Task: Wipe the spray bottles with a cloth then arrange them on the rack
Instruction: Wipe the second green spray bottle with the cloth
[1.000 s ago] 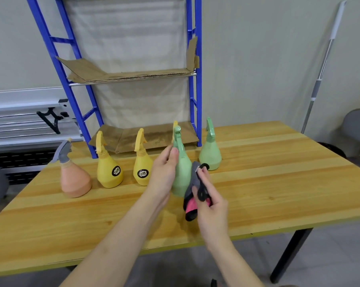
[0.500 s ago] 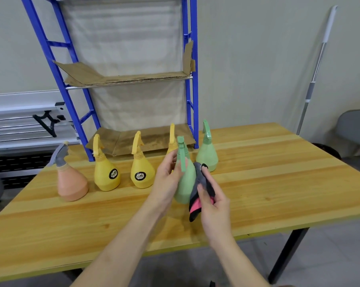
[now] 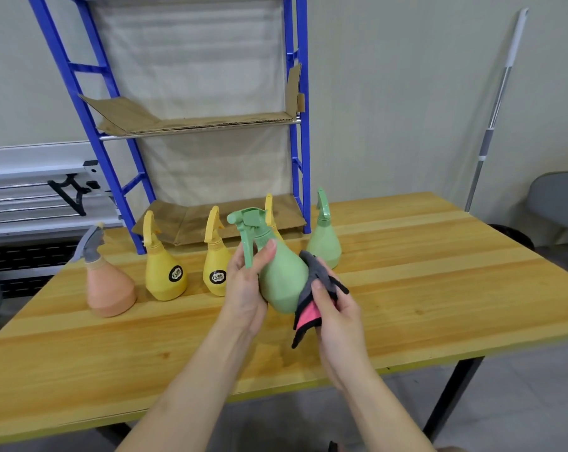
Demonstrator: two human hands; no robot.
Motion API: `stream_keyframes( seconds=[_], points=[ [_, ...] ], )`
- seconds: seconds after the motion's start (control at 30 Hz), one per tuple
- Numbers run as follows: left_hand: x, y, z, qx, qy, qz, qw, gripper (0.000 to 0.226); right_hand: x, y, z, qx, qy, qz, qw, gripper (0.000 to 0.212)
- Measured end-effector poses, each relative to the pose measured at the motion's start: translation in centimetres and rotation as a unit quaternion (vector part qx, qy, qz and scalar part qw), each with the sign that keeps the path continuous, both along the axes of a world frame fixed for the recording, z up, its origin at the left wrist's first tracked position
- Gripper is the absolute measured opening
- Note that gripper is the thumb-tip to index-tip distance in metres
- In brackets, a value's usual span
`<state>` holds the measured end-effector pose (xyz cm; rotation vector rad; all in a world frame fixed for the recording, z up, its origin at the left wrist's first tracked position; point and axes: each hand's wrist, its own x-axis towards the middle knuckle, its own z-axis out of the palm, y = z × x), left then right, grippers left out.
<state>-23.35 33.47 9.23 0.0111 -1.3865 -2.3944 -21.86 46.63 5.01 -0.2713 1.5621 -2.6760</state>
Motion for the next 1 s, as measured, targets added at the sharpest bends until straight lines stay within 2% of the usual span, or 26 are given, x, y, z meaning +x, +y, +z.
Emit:
stream_keyframes(
  seconds=[0.2,0.3,0.4,0.5,0.67,0.77,0.83,0.93,1.0],
  points=[
    [0.0,0.3,-0.1,-0.051,-0.012,-0.003,0.999,0.037,-0.4,0.8,-0.2,-0.033,-0.090,0.004,0.995,0.024],
    [-0.1,0.4,0.4,-0.054,-0.007,-0.010,0.998,0.041,0.0,0.8,-0.4,-0.035,-0.091,-0.002,0.995,0.024],
    [-0.3,0.6,0.7,-0.048,0.001,0.015,0.999,0.042,0.8,0.4,-0.2,-0.014,-0.010,-0.028,0.999,0.033],
    [-0.5,1.1,0.6,-0.063,0.010,0.068,0.996,0.021,1.5,0.1,-0.1,0.006,0.061,-0.058,0.996,0.041],
    [-0.7,1.9,1.0,-0.069,-0.005,0.121,0.990,0.025,2.2,-0.3,-0.9,0.081,0.163,-0.123,0.976,0.060],
    [-0.6,2.1,0.7,-0.113,0.001,0.106,0.988,0.025,1.9,-0.2,-1.7,0.171,0.263,-0.163,0.935,0.077],
    [-0.4,2.0,0.3,-0.107,0.009,0.082,0.991,0.026,1.5,-0.1,-1.9,0.207,0.306,-0.168,0.914,0.078],
    [-0.2,1.9,0.3,-0.080,0.018,0.051,0.995,0.027,1.5,0.1,-1.7,0.223,0.326,-0.160,0.905,0.076],
    [-0.1,1.9,0.5,-0.082,0.020,0.048,0.995,0.039,1.4,0.2,-1.6,0.220,0.324,-0.152,0.907,0.077]
  ],
)
